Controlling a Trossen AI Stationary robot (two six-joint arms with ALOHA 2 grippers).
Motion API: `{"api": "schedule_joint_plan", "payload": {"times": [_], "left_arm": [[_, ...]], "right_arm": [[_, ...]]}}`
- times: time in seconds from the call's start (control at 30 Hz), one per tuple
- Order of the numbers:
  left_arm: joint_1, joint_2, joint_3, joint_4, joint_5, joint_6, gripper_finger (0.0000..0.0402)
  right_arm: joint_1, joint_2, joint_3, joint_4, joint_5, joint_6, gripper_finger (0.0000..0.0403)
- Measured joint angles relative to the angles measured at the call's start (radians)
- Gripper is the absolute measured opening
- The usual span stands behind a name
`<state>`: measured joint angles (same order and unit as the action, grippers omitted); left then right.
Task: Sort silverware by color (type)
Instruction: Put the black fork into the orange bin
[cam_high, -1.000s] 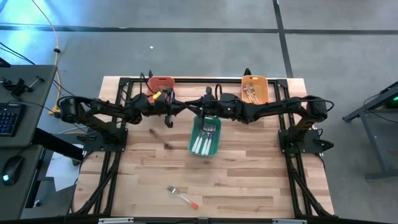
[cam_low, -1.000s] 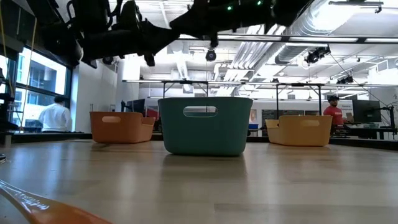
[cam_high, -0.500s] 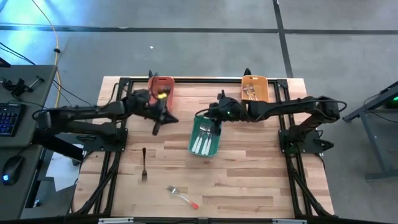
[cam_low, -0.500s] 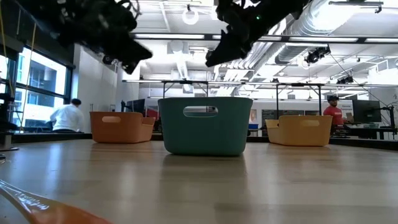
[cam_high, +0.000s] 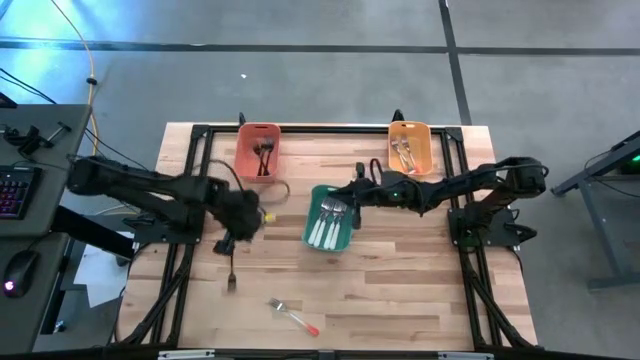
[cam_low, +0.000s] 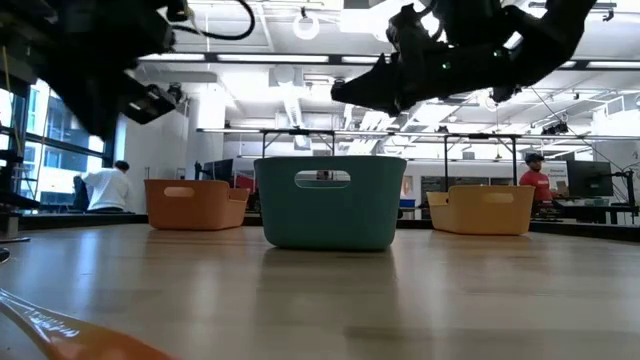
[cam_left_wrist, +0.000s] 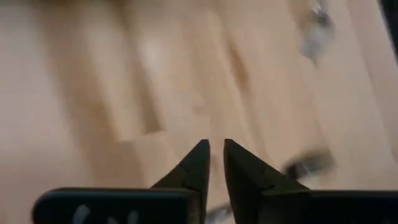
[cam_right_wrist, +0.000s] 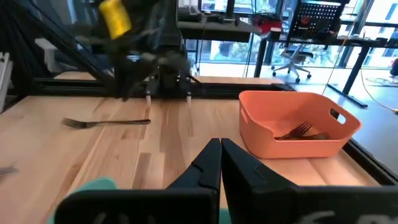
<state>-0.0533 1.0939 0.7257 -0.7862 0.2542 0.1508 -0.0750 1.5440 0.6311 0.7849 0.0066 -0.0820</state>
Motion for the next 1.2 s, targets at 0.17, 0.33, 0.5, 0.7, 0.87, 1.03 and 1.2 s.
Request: {"api": "schedule_joint_plan", "payload": {"times": [0.17,0.33,0.5,0.7,0.87,1.03,1.2], "left_arm": [[-0.156,0.119,0.015,-0.039,-0.001,0.044,0.0081],[-0.287,0.236,0.014,-0.060,-0.010,0.150,0.0115],[-0.391,0.328,0.014,-0.064,-0.076,0.245,0.0126],[-0.467,0.412,0.014,-0.054,-0.134,0.281,0.0121],[-0.504,0.476,0.018,-0.052,-0.164,0.299,0.0107],[-0.506,0.499,0.018,-0.043,-0.211,0.312,0.0053],[-0.457,0.456,0.013,-0.024,-0.230,0.251,0.0010]], "right_arm": [[0.005,-0.014,-0.013,0.002,-0.004,0.022,0.0000],[0.032,-0.019,-0.013,-0.002,-0.002,0.016,0.0000],[0.062,-0.019,-0.013,-0.002,0.025,0.011,0.0000],[0.094,-0.019,-0.013,-0.002,0.057,-0.005,0.0000],[0.104,-0.019,-0.013,-0.002,0.057,-0.011,0.0000],[0.104,-0.019,-0.012,-0.002,0.061,-0.018,0.0000],[0.104,-0.019,-0.012,-0.002,0.060,-0.030,0.0000]]}}
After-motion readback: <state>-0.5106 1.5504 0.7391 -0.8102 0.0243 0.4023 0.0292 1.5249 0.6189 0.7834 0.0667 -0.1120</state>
